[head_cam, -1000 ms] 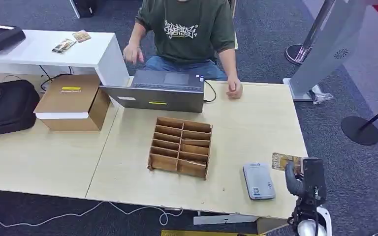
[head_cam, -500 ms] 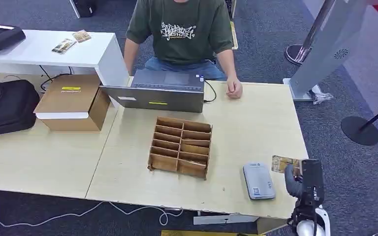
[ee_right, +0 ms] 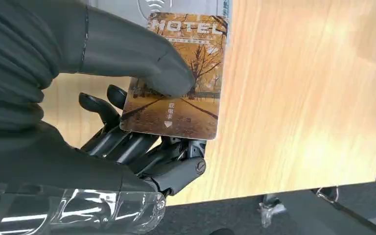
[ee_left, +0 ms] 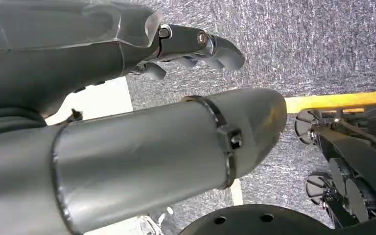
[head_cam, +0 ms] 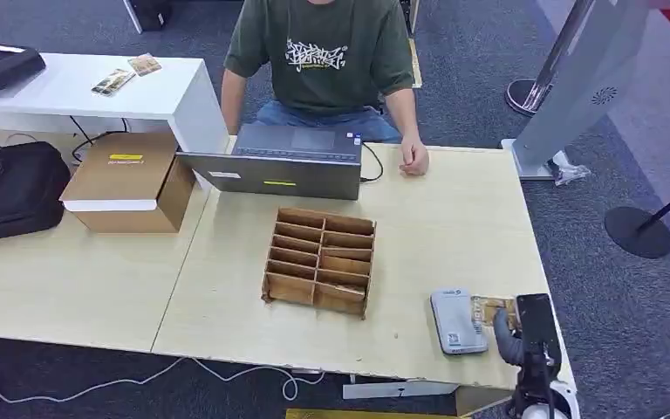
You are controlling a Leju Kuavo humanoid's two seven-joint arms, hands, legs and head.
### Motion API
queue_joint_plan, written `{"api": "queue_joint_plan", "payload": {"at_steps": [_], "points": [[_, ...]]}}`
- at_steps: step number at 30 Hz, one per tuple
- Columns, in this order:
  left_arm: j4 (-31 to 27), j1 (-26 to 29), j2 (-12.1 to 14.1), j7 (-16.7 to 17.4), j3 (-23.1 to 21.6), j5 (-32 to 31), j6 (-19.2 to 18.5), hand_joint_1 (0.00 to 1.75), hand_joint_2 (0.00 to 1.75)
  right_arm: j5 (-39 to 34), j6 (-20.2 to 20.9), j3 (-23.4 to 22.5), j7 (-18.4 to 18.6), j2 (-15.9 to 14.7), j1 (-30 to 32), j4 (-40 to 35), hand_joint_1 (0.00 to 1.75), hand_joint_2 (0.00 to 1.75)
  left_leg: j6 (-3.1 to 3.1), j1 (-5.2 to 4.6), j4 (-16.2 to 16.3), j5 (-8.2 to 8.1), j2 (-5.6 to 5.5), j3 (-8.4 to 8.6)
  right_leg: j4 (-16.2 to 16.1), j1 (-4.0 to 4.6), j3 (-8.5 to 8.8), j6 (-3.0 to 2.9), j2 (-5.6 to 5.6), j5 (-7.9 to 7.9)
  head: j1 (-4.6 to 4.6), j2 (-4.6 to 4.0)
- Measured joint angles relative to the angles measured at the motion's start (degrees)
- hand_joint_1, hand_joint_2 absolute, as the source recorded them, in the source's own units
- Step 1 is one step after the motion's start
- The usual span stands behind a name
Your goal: Pass the card to the sensor for recognition and then transmit it.
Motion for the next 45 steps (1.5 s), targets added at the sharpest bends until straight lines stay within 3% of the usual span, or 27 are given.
{"api": "queue_joint_plan", "payload": {"at_steps": [19, 35, 45], "points": [[0.00, 0.00, 0.02, 0.00, -0.02, -0.15, -0.15, 0.00, 0.00, 1.62, 1.70, 0.37, 1.01, -0.15, -1.58, 1.57, 1.75, 1.75, 0.00, 0.00, 0.00, 0.00, 0.00, 0.00, 0.00, 0.00, 0.01, 0.00, 0.00, 0.00, 0.00, 0.02], [0.00, -0.39, 0.48, 0.81, -0.02, -1.73, 0.02, 0.00, 0.00, 4.59, 2.73, 3.08, 2.36, -3.78, -3.83, 4.39, 1.75, 1.75, 0.00, 0.00, 0.00, 0.00, 0.00, 0.00, 0.00, 0.00, 0.01, 0.00, -0.01, 0.00, 0.00, 0.02], [0.00, -0.47, 0.50, 0.79, -0.02, -2.32, 0.70, 0.00, 0.00, 4.72, 2.91, 4.20, 2.73, -4.33, -3.81, 5.40, 1.75, 1.75, 0.00, -0.01, 0.00, 0.00, 0.00, 0.00, 0.00, 0.00, 0.00, 0.00, 0.01, 0.00, 0.00, 0.02]]}}
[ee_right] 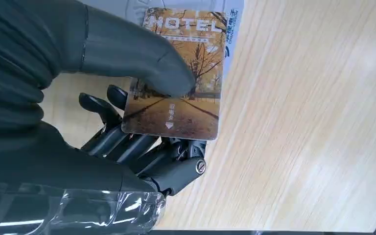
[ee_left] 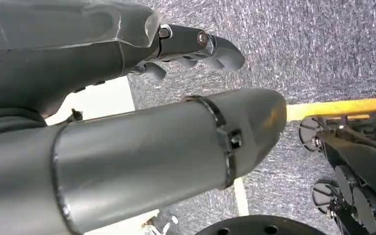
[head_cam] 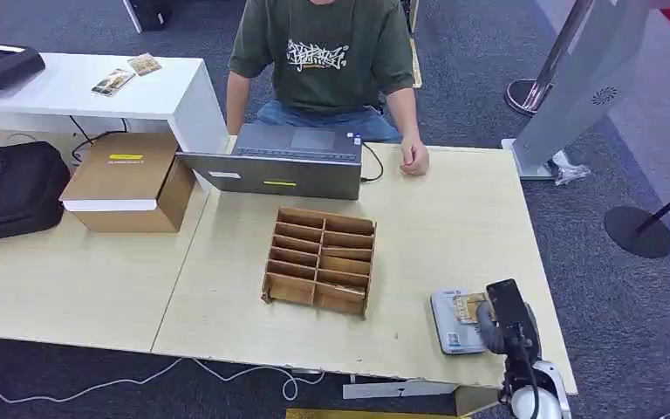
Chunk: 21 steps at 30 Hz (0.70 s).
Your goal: Pass the card to the sensor for recognition and then transmit it.
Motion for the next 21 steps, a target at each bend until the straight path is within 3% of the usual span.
{"api": "queue_joint_plan", "payload": {"at_steps": [11, 21], "points": [[0.00, -0.02, -0.02, 0.06, 0.00, 0.87, -0.09, 0.00, 0.00, 0.92, 1.01, 2.21, 0.28, -1.01, -0.92, 1.93, 1.75, 1.75, 0.00, 0.01, 0.00, 0.00, 0.01, 0.01, 0.00, 0.00, 0.01, 0.00, 0.01, 0.00, 0.00, 0.00], [0.00, -0.01, -0.02, 0.17, 0.02, 1.71, -0.11, 0.00, 0.00, 0.50, -1.19, 4.24, -0.28, -1.03, -4.78, 10.20, 1.75, 1.75, 0.00, 0.03, 0.00, 0.00, 0.10, 0.13, -0.01, 0.02, 0.11, 0.00, 0.05, 0.00, 0.00, 0.00]]}}
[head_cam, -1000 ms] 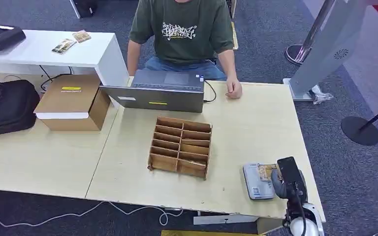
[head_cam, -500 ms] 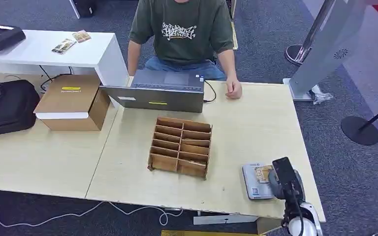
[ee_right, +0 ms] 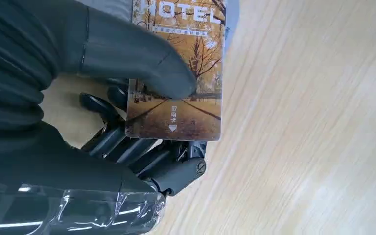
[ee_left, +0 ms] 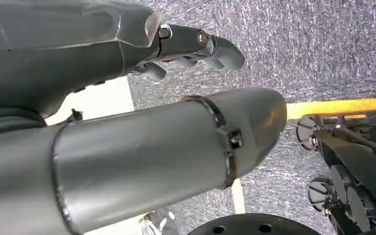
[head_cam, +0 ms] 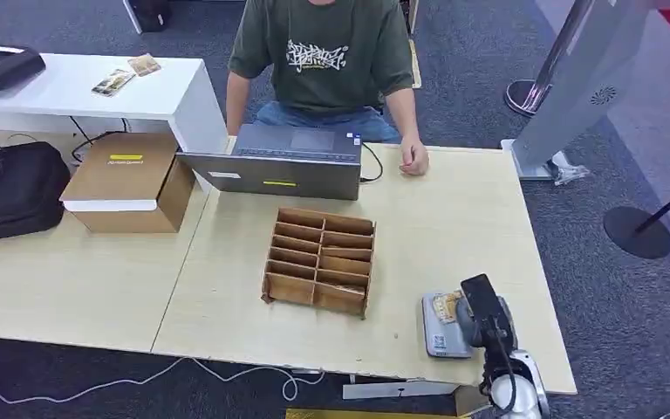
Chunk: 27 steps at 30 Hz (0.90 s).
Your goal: Pass the card to the sensor for recognition and then transmit it.
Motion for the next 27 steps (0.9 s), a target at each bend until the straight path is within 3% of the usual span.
{"api": "queue_joint_plan", "payload": {"at_steps": [10, 21, 27], "points": [[0.00, 0.05, 0.02, 0.28, 0.00, 0.52, -0.74, 0.00, 0.00, 0.07, -0.95, 0.39, -0.50, 0.00, -3.44, 5.52, 1.75, 1.75, 0.06, -0.01, 0.00, -0.05, 0.20, 0.39, -0.08, 0.00, 0.27, 0.03, 0.13, 0.03, 0.00, 0.00], [0.00, 0.14, 0.02, 0.61, 0.00, 1.35, -0.74, 0.00, 0.00, 0.07, -0.97, 0.53, -0.74, 0.00, -4.56, 6.94, 1.75, 1.75, 0.06, 0.00, 0.00, -0.04, 0.22, 0.56, -0.08, 0.00, 0.50, 0.00, 0.15, 0.09, 0.02, 0.00], [0.00, 0.20, 0.00, 0.61, 0.00, 1.35, -0.68, 0.00, 0.00, -1.31, -2.61, 0.57, -2.60, 0.00, -4.27, 6.54, 1.75, 1.75, 0.06, -0.01, 0.00, -0.04, 0.21, 0.55, -0.08, 0.00, 0.49, 0.00, 0.15, 0.09, 0.00, 0.00]]}}
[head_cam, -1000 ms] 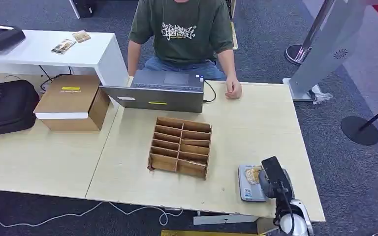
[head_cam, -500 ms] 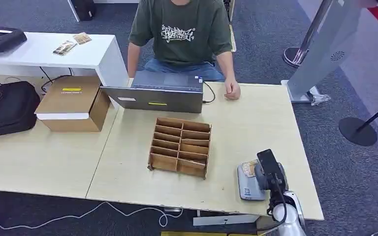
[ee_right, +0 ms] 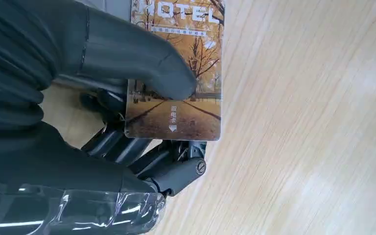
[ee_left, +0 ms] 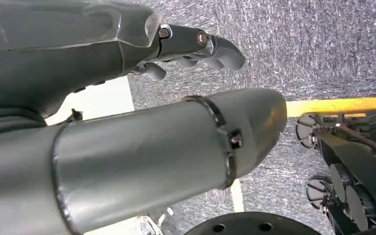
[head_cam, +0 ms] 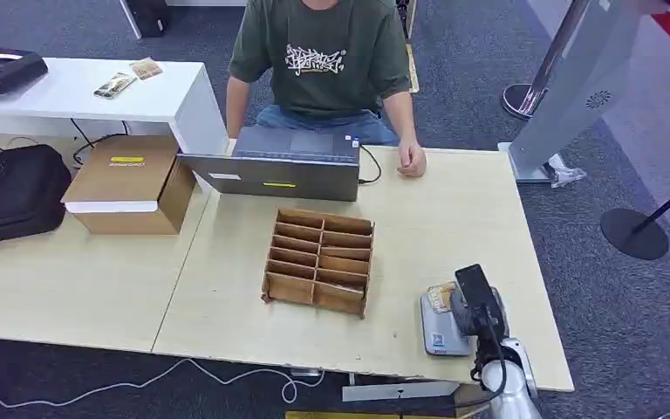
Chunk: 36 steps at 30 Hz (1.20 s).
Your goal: Pass the card to the sensor for recognition and then transmit it.
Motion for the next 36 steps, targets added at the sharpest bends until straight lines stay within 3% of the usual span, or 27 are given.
{"api": "queue_joint_plan", "payload": {"at_steps": [11, 20, 24, 28, 31, 33, 34, 36], "points": [[0.00, 0.27, -0.57, -0.94, 0.00, 0.26, 0.79, 0.00, 0.00, -1.14, -5.63, -0.26, -3.54, 1.29, 5.17, -11.05, 1.75, 1.75, 0.00, -0.02, 0.00, 0.00, -0.04, -0.42, 0.02, -0.01, -0.37, 0.01, -0.04, -0.01, 0.00, 0.00], [0.00, 0.25, -0.81, -1.01, 0.00, -0.20, 0.63, 0.00, 0.00, 3.79, -9.51, -0.35, -4.37, 1.88, 7.47, -17.88, 1.75, 1.75, 0.03, -0.02, 0.00, -0.02, -0.04, -0.52, 0.02, -0.01, -0.48, 0.04, -0.04, -0.06, 0.00, 0.00], [0.00, 0.23, -0.90, -1.12, 0.00, -0.22, 0.79, 0.00, 0.00, 12.28, -14.06, -0.31, -3.80, 2.08, 8.20, -19.67, 1.75, 1.75, 0.03, -0.02, 0.00, -0.02, -0.04, -0.53, 0.02, -0.01, -0.48, 0.04, -0.04, -0.06, 0.00, 0.00], [0.00, 0.21, -1.14, -1.94, 0.00, 0.02, 0.85, 0.00, 0.00, 31.10, -20.54, 0.52, -1.51, 2.14, 8.58, -21.09, 1.75, 1.75, 0.03, -0.02, 0.00, -0.02, -0.03, -0.53, 0.02, -0.01, -0.48, 0.04, -0.03, -0.06, 0.00, 0.00], [0.00, 0.21, -1.36, -2.08, 0.00, 0.20, 0.83, 0.00, 0.00, 47.59, -24.64, 1.53, 2.15, 2.14, 9.04, -21.44, 1.75, 1.75, 0.03, -0.02, 0.00, -0.02, -0.04, -0.53, 0.02, -0.01, -0.48, 0.04, -0.04, -0.06, 0.02, -0.02], [0.00, 0.18, -1.42, -2.08, 0.00, 0.39, 0.81, 0.00, 0.00, 55.64, -26.73, 2.78, 7.03, 1.50, 9.20, -21.42, 1.75, 1.75, 0.03, -0.02, 0.00, -0.02, -0.03, -0.54, 0.02, -0.01, -0.48, 0.04, -0.03, -0.06, 0.00, 0.00], [0.00, 0.18, -1.42, -2.10, 0.00, 0.50, 0.79, 0.00, 0.00, 56.53, -26.86, 3.83, 11.65, 0.19, 9.14, -21.35, 1.75, 1.75, 0.03, -0.02, 0.00, -0.02, -0.04, -0.58, 0.02, -0.01, -0.47, 0.04, -0.04, -0.06, -0.04, 0.00], [0.00, 0.16, -1.44, -2.12, 0.00, 0.63, 0.74, 0.00, 0.00, 56.98, -26.47, 9.74, 25.28, -4.91, 8.30, -20.94, 1.75, 1.75, 0.04, -0.06, 0.00, -0.01, -0.14, -0.67, 0.03, -0.04, -0.48, 0.05, -0.14, -0.05, -0.02, 0.00]]}}
